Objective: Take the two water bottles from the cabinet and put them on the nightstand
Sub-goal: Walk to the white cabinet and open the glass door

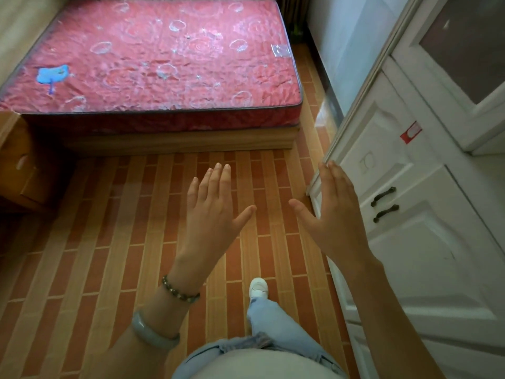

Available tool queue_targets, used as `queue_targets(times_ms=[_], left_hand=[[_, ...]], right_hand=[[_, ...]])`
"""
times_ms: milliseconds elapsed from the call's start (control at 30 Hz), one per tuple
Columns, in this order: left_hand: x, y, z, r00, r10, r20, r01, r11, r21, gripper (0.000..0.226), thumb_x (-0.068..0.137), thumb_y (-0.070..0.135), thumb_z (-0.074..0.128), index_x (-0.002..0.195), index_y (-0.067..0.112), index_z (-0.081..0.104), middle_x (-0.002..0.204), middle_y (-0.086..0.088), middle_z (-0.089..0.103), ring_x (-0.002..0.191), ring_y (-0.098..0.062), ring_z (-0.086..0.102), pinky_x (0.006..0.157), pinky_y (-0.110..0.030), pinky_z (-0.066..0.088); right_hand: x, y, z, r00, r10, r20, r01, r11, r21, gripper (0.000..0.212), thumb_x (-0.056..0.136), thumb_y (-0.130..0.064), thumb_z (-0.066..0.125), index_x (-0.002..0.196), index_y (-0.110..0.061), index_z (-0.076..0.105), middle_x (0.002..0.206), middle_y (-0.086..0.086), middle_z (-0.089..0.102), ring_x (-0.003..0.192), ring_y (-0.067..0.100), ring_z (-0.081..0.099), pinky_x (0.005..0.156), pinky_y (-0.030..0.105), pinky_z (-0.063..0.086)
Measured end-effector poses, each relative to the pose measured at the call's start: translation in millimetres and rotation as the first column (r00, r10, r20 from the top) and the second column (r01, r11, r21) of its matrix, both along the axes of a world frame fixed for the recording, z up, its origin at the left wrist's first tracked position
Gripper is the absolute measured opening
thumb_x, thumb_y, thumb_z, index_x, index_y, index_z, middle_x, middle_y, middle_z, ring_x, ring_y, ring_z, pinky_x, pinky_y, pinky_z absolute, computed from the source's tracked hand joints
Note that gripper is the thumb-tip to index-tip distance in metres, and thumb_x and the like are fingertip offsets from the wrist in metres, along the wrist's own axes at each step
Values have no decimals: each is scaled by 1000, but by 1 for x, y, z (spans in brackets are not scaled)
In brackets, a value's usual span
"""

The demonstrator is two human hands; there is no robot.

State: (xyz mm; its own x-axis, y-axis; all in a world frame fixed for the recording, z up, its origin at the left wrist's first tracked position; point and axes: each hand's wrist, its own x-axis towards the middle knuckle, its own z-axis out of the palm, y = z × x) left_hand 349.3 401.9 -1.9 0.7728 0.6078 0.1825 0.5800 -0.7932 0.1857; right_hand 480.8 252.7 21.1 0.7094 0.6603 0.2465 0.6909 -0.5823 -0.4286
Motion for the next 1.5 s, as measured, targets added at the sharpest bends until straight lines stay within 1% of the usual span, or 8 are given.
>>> queue_targets(times_ms=[233,567,733,833,933,1233,1367,1500], left_hand=[[71,34,0,1000,6,17,-6,1000,-11,84,82,58,50,144,8,21,150,-13,28,139,-26,22,115,-44,10],[140,69,-3,999,-39,7,39,999,-12,83,82,58,50,142,7,23,149,-14,30,138,-27,25,113,-44,10],[183,93,-3,992,-120,24,120,992,-24,83,82,54,53,143,7,22,149,-14,29,139,-27,24,113,-44,9],[210,112,-2,981,-189,30,190,982,-14,82,82,51,56,142,6,24,147,-16,32,137,-29,27,113,-46,13],[241,131,-2,959,-282,15,282,959,-9,81,82,54,52,142,5,26,147,-16,33,136,-30,29,113,-46,14],[320,184,0,819,-573,-22,571,819,-52,80,83,49,55,144,8,22,150,-13,27,139,-27,22,114,-42,5],[345,197,2,729,-684,-34,682,729,-51,80,84,54,51,144,9,21,151,-12,25,140,-27,20,114,-43,4],[362,193,4,627,-778,-47,777,629,-42,82,83,60,39,144,8,22,151,-13,27,139,-29,21,114,-44,5]], right_hand=[[70,28,1,1000,-18,7,18,1000,-20,79,81,-55,47,142,-12,21,149,15,26,138,29,21,109,40,18],[128,54,-5,997,-57,-47,55,997,-49,79,83,-50,54,143,-14,17,152,13,21,140,27,16,111,40,16],[153,71,-10,992,-122,-41,119,991,-63,79,82,-52,52,143,-14,19,152,12,21,140,26,15,109,36,12],[167,83,-12,982,-181,-45,178,982,-69,79,83,-52,52,143,-13,18,152,13,21,140,26,15,109,34,10],[179,96,-11,962,-265,-62,261,963,-69,79,84,-50,53,144,-13,16,152,12,19,140,25,12,109,34,9],[202,143,-7,832,-545,-101,539,838,-87,79,82,-52,50,143,-12,19,152,13,21,140,26,15,110,39,19],[202,155,-8,747,-657,-101,652,754,-81,79,82,-53,51,143,-13,20,151,12,23,139,26,17,109,42,26],[192,155,-8,648,-755,-103,754,655,-56,79,81,-54,51,142,-13,22,151,13,25,139,26,19,107,39,24]])
